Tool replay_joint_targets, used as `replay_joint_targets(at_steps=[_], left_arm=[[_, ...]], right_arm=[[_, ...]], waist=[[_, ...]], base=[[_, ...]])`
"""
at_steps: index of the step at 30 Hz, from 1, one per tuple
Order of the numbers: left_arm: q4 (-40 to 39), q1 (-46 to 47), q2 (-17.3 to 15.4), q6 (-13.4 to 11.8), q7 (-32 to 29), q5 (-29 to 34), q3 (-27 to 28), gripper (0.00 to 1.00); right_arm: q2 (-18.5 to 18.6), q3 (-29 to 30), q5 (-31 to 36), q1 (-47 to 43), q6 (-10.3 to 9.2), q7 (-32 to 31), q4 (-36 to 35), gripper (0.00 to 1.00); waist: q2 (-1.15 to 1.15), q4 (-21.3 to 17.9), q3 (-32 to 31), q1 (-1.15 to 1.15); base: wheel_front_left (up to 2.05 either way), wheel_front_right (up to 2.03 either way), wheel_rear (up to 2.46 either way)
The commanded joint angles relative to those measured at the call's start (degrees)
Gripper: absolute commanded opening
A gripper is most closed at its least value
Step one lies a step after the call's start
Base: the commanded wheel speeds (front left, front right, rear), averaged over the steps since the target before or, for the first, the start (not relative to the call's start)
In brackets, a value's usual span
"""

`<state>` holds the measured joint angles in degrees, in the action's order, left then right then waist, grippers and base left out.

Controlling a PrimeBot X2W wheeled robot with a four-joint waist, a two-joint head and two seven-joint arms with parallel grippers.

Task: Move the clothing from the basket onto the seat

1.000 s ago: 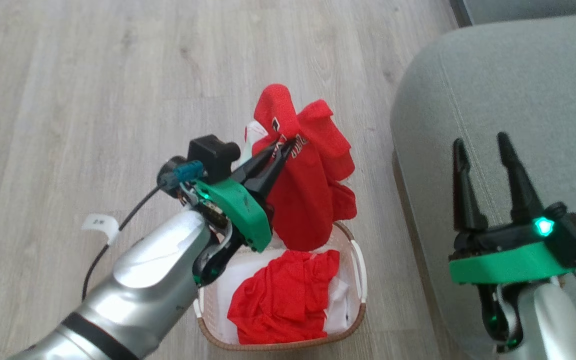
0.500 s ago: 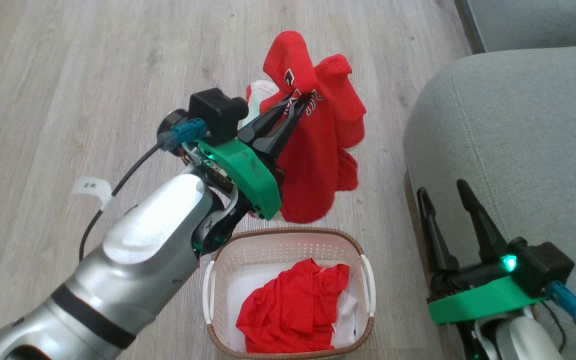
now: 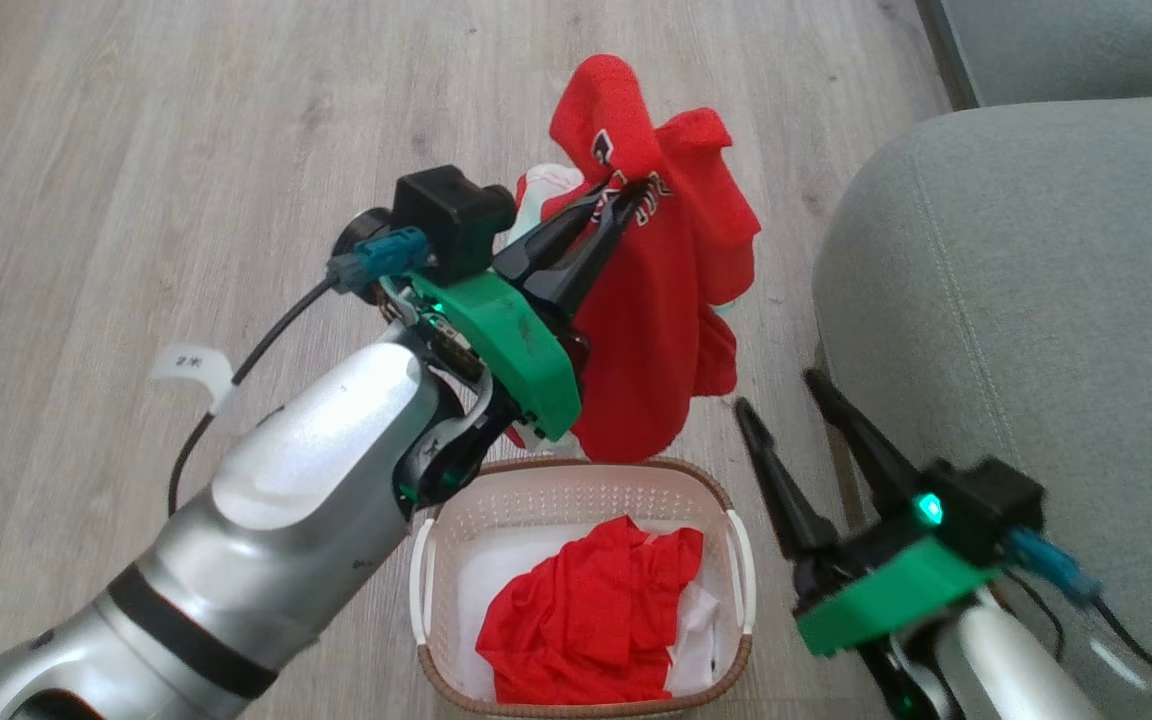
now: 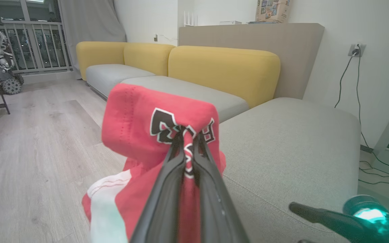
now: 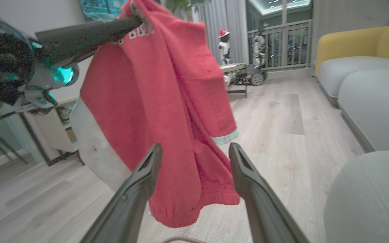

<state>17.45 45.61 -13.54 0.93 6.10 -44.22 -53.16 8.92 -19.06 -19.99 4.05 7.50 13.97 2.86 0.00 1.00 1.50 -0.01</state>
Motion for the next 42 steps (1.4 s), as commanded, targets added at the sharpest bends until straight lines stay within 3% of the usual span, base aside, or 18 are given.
replay_joint_targets(at_steps=[1, 11, 20, 30, 31, 32, 37, 42], left_arm=[[-2.18, 4.33, -0.64, -0.05, -0.17, -0.45, 2.08, 0.00], [-3.41, 4.37, 1.02, 0.22, -0.80, -0.90, 0.74, 0.00], [-4.37, 3.45, 2.74, 0.79, -1.58, -1.50, -1.21, 0.00], [-4.79, 2.33, 3.26, 0.95, -2.18, -2.22, -2.38, 0.00], [-4.79, 2.26, 3.20, 0.92, -2.18, -2.25, -2.41, 0.00], [-4.80, 2.21, 3.13, 0.87, -2.18, -2.28, -2.41, 0.00], [-4.53, 2.07, 2.47, 0.34, -2.13, -2.53, -1.99, 0.00], [-3.94, 1.54, 1.41, -0.20, -1.68, -2.58, -1.57, 0.00]], right_arm=[[1.23, -2.93, -1.16, 4.88, -0.01, -0.33, -0.36, 1.00], [3.04, -12.85, -5.45, 18.45, -0.01, -0.88, 12.53, 1.00], [2.25, -20.17, -11.70, 26.08, -0.01, -1.44, 24.74, 1.00], [0.78, -24.78, -16.52, 30.47, -0.01, 0.19, 31.51, 1.00], [0.63, -24.73, -16.67, 30.71, -0.01, 0.44, 31.89, 0.71], [0.50, -24.68, -16.76, 30.89, -0.01, 0.63, 32.18, 0.00], [0.62, -23.68, -16.76, 31.02, -0.01, 0.98, 31.62, 0.00], [1.02, -17.64, -14.57, 28.88, -0.01, 1.01, 27.68, 0.00]], waist=[[0.00, 0.28, 0.14, 0.01], [0.00, 2.25, 0.18, 0.01], [0.00, 4.57, -0.68, 0.01], [0.00, 5.37, -1.51, 0.01], [0.00, 5.38, -1.51, 0.01], [0.00, 5.38, -1.46, 0.01], [0.00, 5.10, -0.84, 0.01], [0.00, 4.54, -0.49, 0.01]], base=[[0.00, 0.00, 0.00], [0.00, 0.00, 0.00], [0.00, 0.00, 0.00], [0.00, 0.00, 0.00], [0.00, 0.00, 0.00], [0.00, 0.00, 0.00], [0.00, 0.00, 0.00], [0.00, 0.00, 0.00]])
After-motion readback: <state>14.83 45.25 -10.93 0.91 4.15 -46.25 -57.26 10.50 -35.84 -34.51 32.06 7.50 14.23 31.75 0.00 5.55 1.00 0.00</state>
